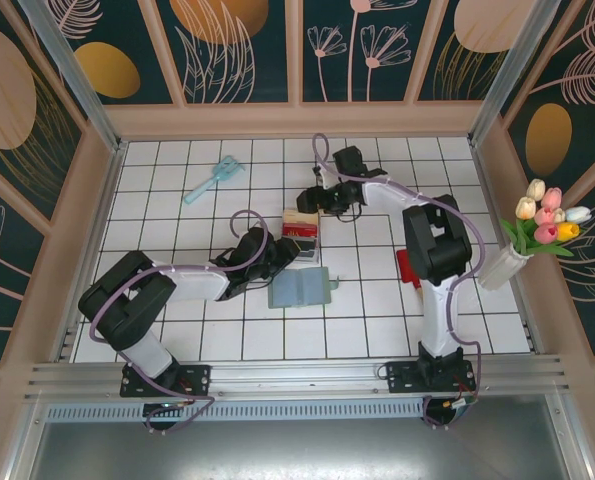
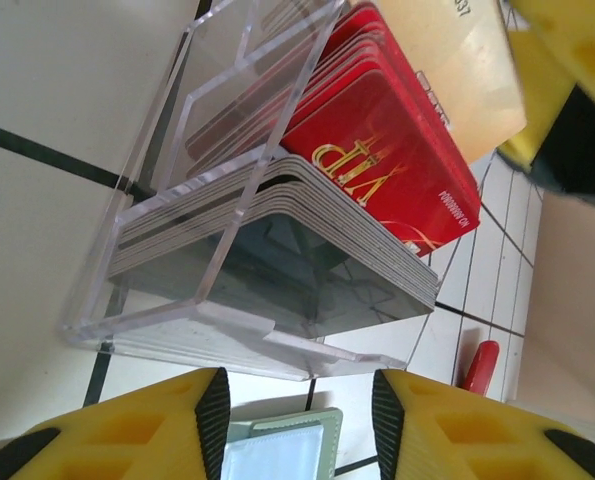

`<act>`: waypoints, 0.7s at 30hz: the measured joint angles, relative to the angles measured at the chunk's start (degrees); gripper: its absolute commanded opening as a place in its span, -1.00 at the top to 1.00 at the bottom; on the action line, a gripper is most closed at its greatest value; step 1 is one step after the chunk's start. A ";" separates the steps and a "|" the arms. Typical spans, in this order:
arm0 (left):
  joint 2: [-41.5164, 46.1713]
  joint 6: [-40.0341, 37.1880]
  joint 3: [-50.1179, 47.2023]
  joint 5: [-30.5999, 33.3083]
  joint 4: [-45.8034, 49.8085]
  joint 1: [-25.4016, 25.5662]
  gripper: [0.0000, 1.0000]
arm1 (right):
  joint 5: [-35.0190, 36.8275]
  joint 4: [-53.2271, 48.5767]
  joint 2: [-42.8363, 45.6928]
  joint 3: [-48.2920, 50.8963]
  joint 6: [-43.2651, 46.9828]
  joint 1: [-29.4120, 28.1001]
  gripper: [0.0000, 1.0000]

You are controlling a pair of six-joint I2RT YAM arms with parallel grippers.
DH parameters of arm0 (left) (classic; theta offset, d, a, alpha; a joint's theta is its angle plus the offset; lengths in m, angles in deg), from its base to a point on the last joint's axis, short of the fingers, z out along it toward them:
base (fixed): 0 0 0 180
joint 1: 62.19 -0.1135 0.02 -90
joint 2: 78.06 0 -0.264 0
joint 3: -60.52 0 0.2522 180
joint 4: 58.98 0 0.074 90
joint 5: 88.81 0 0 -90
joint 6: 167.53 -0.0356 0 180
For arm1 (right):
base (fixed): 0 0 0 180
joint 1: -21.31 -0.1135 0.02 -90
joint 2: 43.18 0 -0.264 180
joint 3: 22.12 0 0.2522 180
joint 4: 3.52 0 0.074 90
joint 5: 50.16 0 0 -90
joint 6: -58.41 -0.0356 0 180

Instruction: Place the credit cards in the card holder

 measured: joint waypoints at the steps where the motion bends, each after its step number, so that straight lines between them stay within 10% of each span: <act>1: -0.15 0.04 -0.02 -0.02 -0.44 -0.13 0.07 | -1.38 -0.02 1.03 1.60 0.17 0.31 -0.34; 21: -8.94 -1.64 8.55 -1.75 -1.97 -2.36 -0.03 | -0.24 3.67 17.31 22.51 -2.47 3.41 -0.31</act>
